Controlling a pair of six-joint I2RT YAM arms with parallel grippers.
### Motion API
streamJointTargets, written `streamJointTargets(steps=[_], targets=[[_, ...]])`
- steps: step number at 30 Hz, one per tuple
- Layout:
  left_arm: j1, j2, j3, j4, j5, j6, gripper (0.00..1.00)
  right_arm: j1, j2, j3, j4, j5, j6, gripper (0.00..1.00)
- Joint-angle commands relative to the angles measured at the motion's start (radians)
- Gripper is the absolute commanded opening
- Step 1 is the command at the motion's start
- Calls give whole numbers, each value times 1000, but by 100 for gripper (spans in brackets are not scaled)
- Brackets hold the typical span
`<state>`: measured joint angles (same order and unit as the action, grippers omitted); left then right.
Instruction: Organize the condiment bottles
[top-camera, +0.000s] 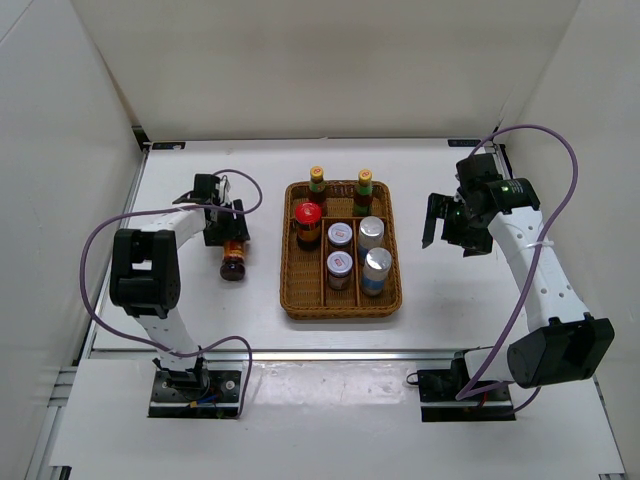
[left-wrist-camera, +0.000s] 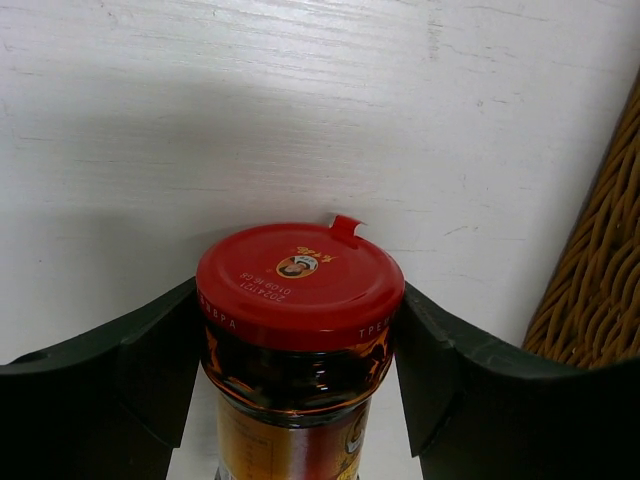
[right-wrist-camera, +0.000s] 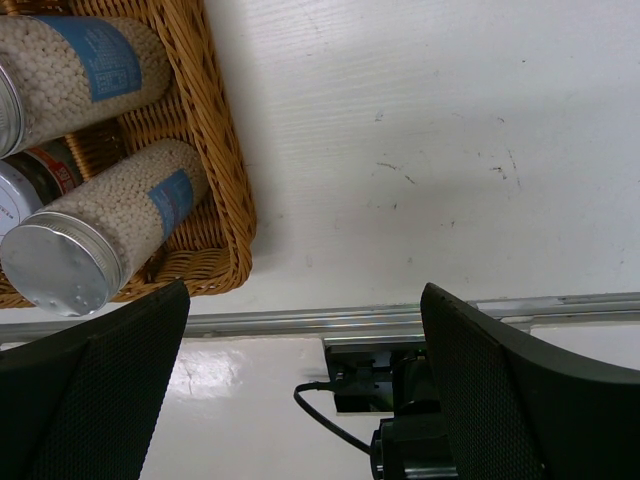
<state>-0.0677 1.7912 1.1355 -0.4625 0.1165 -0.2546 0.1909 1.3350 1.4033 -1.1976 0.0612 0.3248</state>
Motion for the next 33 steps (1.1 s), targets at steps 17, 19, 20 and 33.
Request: streamJointTargets(steps=[17,19,20,33], targets=[[-4,-308,-23,114,144,-38,11,-4,-17,10,9,-18,-15,99],[-4,-348,-48,133,175,-48,11,-4,-17,10,9,-18,-15,99],[-4,-363,-71,145,175,-48,11,-4,-17,10,9,-27,-15,99],[-115,-654,-46,137,168,-12,11,-4,-8,10,0,-37,-15,99]])
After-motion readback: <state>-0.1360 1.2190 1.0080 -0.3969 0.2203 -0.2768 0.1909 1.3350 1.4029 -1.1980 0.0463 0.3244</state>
